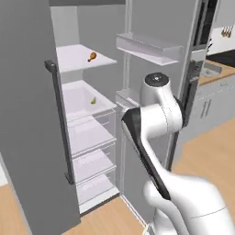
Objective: Place one lemon wedge and one chicken drumstick in each tupperware on the nearby counter, to pack two identical lunches.
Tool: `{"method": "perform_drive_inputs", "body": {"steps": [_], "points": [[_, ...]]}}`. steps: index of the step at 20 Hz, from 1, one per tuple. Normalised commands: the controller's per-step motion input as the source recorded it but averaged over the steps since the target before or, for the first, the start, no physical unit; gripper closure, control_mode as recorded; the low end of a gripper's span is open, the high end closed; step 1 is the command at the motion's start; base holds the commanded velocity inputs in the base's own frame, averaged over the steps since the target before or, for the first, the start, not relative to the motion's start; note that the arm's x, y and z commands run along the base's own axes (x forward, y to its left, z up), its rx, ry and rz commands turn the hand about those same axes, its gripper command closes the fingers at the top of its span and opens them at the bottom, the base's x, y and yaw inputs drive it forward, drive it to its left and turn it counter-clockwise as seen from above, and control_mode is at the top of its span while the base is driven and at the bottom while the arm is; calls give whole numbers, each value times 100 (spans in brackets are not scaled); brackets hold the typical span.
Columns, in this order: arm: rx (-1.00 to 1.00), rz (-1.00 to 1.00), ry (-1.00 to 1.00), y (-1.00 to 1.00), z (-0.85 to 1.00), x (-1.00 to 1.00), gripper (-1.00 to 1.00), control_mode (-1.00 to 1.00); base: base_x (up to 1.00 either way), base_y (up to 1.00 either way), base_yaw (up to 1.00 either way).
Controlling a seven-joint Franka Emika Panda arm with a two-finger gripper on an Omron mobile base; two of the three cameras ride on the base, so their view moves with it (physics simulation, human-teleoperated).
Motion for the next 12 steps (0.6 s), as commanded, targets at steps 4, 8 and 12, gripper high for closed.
{"method": "perform_drive_inputs", "body": {"steps": [4, 8, 12], "points": [[0, 0, 0, 0, 0, 0, 100, 100, -36, -100, -50], [0, 0, 0, 0, 0, 0, 100, 100, 58, -100, -24], [0, 0, 0, 0, 0, 0, 100, 100, 100, -100, -3]]}}
